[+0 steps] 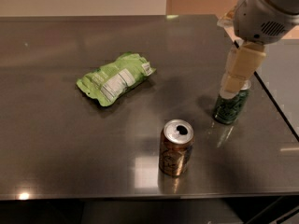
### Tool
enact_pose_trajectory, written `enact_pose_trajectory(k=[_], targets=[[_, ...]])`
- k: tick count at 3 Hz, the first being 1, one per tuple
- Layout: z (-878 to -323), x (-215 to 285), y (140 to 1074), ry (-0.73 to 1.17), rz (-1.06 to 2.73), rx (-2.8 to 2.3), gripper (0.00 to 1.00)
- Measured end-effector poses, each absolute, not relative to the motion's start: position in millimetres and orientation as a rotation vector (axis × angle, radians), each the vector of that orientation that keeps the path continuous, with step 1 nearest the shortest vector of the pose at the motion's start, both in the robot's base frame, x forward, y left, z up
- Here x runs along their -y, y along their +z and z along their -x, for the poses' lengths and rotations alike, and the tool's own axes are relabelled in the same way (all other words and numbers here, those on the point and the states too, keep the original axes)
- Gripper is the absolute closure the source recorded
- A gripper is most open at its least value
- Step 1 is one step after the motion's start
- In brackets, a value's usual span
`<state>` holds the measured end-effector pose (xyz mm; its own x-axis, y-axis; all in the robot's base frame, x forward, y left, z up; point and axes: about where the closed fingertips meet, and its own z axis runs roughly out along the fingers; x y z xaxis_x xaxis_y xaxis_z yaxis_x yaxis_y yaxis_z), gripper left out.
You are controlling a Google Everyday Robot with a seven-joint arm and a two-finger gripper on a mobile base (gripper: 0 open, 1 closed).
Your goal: Pick green rice chip bag
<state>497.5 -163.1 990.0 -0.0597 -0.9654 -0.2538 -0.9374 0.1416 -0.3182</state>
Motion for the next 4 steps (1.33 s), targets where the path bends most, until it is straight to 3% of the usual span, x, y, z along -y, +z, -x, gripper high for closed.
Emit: enact_pose_trajectory(k=[4], targets=[[-600,14,947,-0.043,2.212,-1.606,0.00]])
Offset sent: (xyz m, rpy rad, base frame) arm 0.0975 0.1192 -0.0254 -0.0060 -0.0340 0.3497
